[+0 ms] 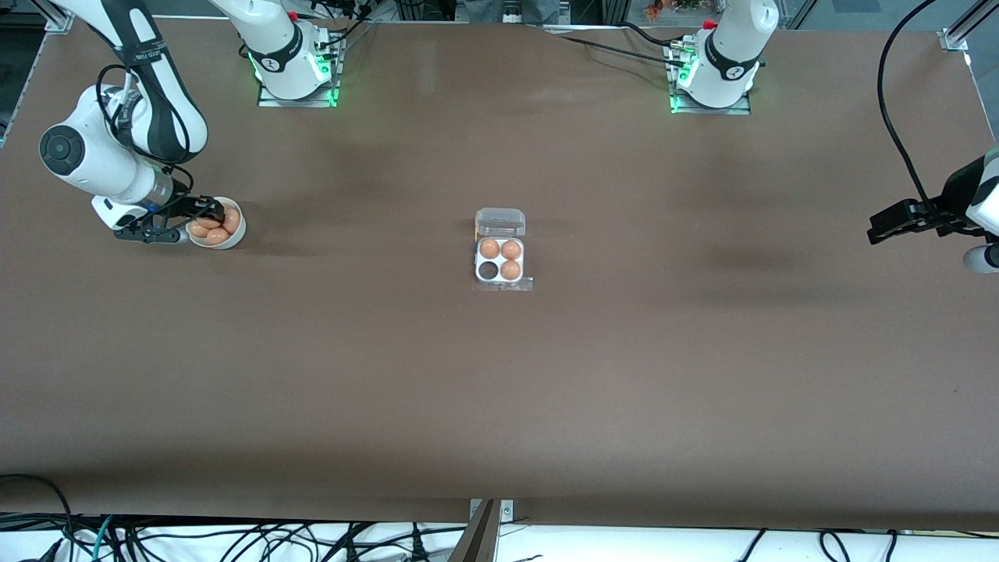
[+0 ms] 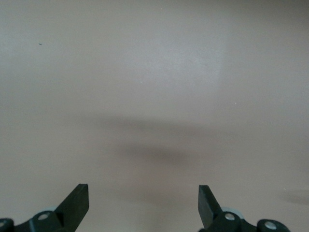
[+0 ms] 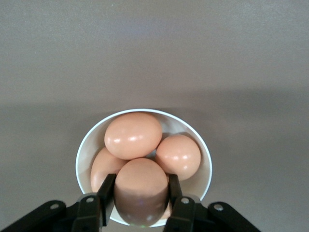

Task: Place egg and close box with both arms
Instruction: 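Grasp one brown egg from the bowl with the right gripper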

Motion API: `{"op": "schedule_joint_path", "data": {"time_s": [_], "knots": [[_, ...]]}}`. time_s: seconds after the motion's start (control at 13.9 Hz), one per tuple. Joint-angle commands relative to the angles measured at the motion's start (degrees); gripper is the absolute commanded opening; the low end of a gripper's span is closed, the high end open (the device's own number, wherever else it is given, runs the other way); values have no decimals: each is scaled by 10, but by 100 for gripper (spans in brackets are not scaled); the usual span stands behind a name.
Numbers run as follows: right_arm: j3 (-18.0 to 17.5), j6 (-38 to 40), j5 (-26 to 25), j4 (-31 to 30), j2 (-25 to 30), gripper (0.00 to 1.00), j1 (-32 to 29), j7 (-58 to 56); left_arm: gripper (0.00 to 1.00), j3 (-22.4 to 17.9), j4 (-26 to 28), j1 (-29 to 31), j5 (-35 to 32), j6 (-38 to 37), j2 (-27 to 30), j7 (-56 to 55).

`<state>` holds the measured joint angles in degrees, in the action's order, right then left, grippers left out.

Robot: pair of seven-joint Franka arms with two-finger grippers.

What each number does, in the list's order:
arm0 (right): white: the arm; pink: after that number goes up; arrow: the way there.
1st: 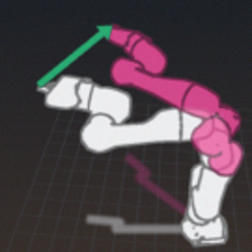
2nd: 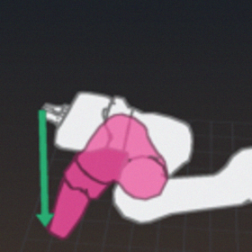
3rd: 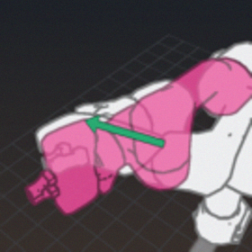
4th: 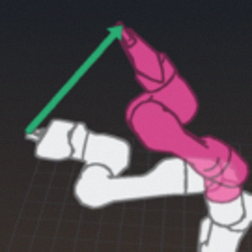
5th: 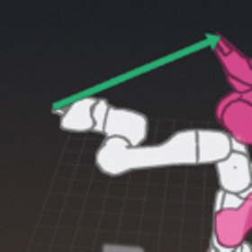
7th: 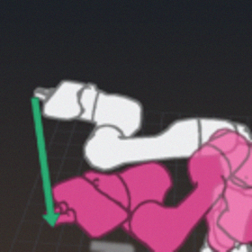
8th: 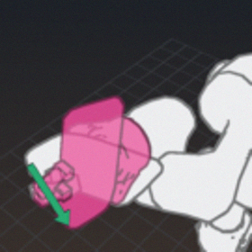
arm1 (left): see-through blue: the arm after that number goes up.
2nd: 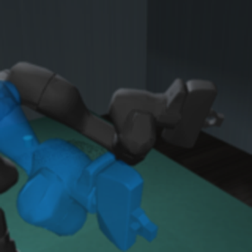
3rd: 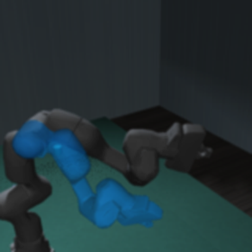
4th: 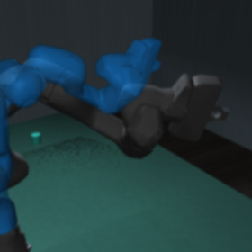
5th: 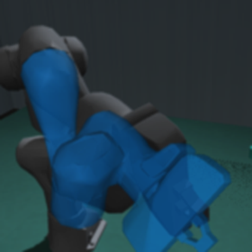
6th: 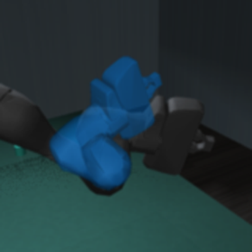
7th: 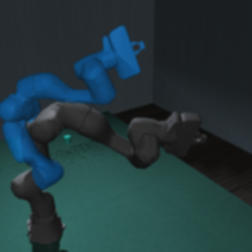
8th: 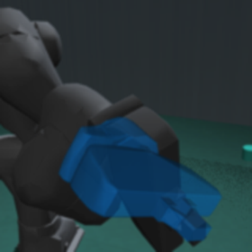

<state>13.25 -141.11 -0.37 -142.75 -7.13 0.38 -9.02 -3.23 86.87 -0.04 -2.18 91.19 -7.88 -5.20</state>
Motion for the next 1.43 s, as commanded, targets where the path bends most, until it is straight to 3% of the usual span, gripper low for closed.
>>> {"op": "schedule_joint_path", "data": {"time_s": [0.0,0.43,0.79,1.08,1.36], "knots": [[0,5,-5,-3,3,32,-2,3,100,2,-13,0,-9,-6,-5,10],[-3,55,-2,23,13,32,-1,8,100,2,-14,0,-9,-6,-5,10],[-27,172,-2,104,16,28,7,46,100,2,-13,0,-9,-6,-6,10],[-116,260,-2,188,5,27,13,168,100,2,-12,0,-9,-6,-6,10],[-186,333,2,299,-44,26,73,349,100,2,-12,-1,-9,-6,-6,10]]}}
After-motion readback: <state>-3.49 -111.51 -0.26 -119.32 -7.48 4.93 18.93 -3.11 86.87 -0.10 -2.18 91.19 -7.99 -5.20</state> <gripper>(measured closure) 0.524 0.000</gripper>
